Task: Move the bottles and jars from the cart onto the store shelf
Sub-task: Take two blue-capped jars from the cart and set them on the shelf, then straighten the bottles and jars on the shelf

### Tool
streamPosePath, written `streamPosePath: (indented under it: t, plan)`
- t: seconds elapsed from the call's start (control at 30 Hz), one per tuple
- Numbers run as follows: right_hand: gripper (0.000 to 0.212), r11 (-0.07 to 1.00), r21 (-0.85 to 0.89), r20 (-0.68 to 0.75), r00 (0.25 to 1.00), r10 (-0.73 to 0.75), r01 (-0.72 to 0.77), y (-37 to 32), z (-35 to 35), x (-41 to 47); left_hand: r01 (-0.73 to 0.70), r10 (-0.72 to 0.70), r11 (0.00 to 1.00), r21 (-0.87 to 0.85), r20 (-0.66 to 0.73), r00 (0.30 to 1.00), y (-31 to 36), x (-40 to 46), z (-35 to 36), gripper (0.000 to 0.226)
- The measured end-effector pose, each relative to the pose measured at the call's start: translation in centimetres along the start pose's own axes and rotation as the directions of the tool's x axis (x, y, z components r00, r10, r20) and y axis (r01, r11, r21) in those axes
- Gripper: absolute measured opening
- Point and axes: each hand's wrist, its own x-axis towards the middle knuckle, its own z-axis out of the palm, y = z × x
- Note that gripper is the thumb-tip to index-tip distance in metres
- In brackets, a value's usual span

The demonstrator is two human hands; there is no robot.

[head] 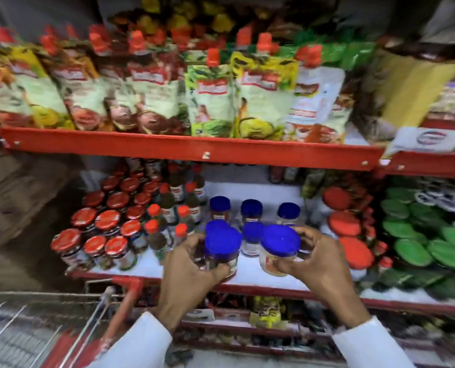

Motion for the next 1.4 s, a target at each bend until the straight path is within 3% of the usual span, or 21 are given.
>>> streamPosePath:
  t: [0.17,0.33,0.53,0.7,0.83,0.93,1.0,1.1,1.17,1.3,1.4]
  plan:
    - [0.053,0.995,-0.092,-0.081,0.996,0.026,-0.034,5.8,-1.4,1.1,0.051,-0.055,0.996,0.076,0.049,0.997,-1.6,1.8,7.7,0.043]
    - [0.055,0.988,-0.140,-0.066,0.997,0.048,-0.057,9.7,-0.5,2.2,0.163,-0.171,0.978,0.128,0.049,0.984,-3.9,3.0,12.6,0.038]
    - [0.048,0.991,-0.094,-0.040,0.995,0.090,-0.094,11.0,0.6,2.8,0.250,-0.262,0.948,0.197,0.035,0.964,-5.7,3.2,14.7,0.052]
    - [0.056,0.989,-0.083,-0.043,0.992,0.121,-0.124,11.5,1.1,2.5,0.274,-0.286,0.930,0.244,0.017,0.958,-6.5,2.9,15.1,0.053]
    - [0.049,0.977,-0.131,-0.046,0.986,0.162,-0.166,11.3,1.1,2.0,0.214,-0.232,0.938,0.271,0.035,0.972,-6.2,2.8,14.5,0.057]
    - [0.059,0.931,-0.338,-0.032,0.990,0.136,-0.139,9.7,1.1,1.5,0.152,-0.176,0.938,0.312,0.050,0.983,-5.4,2.6,12.9,0.068]
    - [0.065,0.879,-0.474,-0.028,0.999,0.038,-0.047,7.9,1.5,0.9,0.044,-0.064,0.932,0.359,0.043,0.997,-4.9,2.1,11.0,0.070]
    - [0.069,0.827,-0.543,0.016,0.987,-0.161,0.144,4.7,3.1,0.5,-0.169,0.157,0.851,0.498,0.066,0.985,-4.4,1.6,6.9,0.068]
    - [0.071,0.792,-0.567,0.057,0.970,-0.236,0.226,2.5,4.8,0.5,-0.235,0.241,0.798,0.555,0.064,0.968,-4.4,1.5,3.6,0.066]
    - [0.075,0.736,-0.596,0.138,0.944,-0.301,0.321,-0.6,8.8,0.4,-0.249,0.298,0.768,0.590,0.015,0.954,-5.4,1.4,-3.2,0.063]
    - [0.069,0.755,-0.539,0.187,0.927,-0.326,0.374,-2.5,12.3,0.5,-0.201,0.301,0.759,0.619,-0.061,0.952,-6.8,1.2,-8.1,0.057]
